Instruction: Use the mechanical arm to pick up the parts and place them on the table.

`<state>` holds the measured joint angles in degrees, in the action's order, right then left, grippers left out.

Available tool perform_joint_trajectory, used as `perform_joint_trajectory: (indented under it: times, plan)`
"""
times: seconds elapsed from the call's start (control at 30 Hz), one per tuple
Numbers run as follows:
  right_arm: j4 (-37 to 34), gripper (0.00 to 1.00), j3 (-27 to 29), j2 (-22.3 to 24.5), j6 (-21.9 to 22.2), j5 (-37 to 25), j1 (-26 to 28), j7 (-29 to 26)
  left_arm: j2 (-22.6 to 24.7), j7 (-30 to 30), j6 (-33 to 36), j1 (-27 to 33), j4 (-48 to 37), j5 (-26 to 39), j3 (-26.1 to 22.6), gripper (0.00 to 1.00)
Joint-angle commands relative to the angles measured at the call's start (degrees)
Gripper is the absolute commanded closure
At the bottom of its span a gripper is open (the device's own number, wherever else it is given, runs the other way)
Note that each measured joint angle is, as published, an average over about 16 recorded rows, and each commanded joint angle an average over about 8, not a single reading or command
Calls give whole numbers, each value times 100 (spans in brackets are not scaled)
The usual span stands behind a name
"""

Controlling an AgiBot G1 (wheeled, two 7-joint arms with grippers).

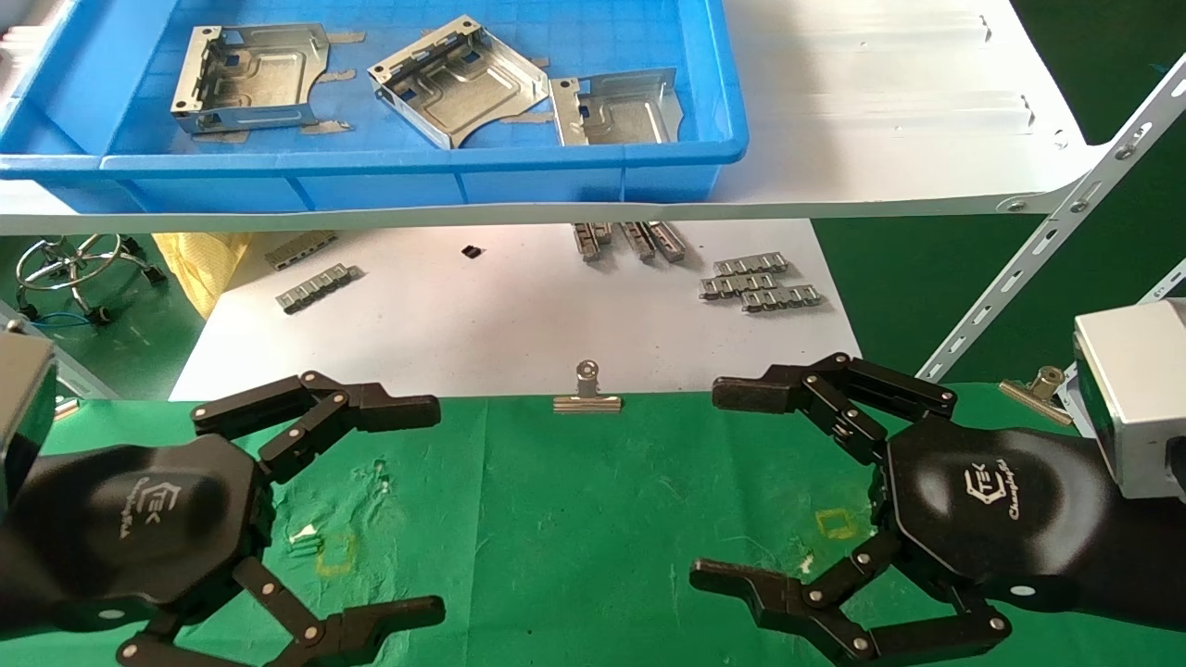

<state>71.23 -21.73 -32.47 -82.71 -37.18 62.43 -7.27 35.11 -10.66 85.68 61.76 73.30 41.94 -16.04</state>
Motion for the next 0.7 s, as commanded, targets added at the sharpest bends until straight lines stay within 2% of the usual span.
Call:
perform_joint_trajectory:
  times: [0.03,0.7]
  plan:
    - [0,100,0,0,0,0,0,0,0,0,0,0,0,0,0,0]
    - [0,100,0,0,0,0,0,0,0,0,0,0,0,0,0,0]
